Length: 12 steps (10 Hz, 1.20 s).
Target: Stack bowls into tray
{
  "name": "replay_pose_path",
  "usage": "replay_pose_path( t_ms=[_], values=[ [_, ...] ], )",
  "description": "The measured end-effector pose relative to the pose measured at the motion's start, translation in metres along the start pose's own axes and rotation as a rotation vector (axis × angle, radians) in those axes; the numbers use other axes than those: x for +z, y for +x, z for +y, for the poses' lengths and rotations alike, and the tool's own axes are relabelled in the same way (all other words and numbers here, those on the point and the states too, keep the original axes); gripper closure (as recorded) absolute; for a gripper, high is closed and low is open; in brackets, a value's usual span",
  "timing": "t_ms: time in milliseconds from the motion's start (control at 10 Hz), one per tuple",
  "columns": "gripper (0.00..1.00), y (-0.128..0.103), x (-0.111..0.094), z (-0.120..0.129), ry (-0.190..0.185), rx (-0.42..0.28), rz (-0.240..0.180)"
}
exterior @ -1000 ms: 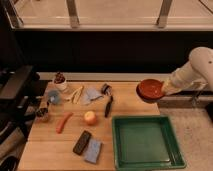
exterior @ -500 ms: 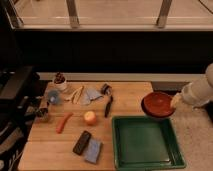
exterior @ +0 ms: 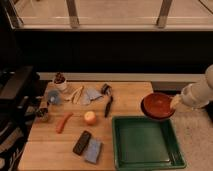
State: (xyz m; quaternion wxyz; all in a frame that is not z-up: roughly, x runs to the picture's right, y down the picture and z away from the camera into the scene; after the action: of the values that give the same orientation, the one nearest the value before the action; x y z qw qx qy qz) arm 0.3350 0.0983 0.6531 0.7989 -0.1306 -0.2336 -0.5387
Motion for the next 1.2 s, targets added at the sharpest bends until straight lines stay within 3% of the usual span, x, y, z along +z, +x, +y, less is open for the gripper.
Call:
replay_pose_path(
  t_ms=[400,700,1000,1200],
  values=[
    [1.00,-0.033,0.045,0.021,-0.001,0.027,0.005],
    [1.00,-0.044,0.072,0.031,0.015,0.068,-0.007],
    [1.00,-0.057,0.085,0.041,0.036,0.106,-0.025],
    [0.90,-0.070,0.088,0.043,0.076,0.115,-0.028]
  ],
)
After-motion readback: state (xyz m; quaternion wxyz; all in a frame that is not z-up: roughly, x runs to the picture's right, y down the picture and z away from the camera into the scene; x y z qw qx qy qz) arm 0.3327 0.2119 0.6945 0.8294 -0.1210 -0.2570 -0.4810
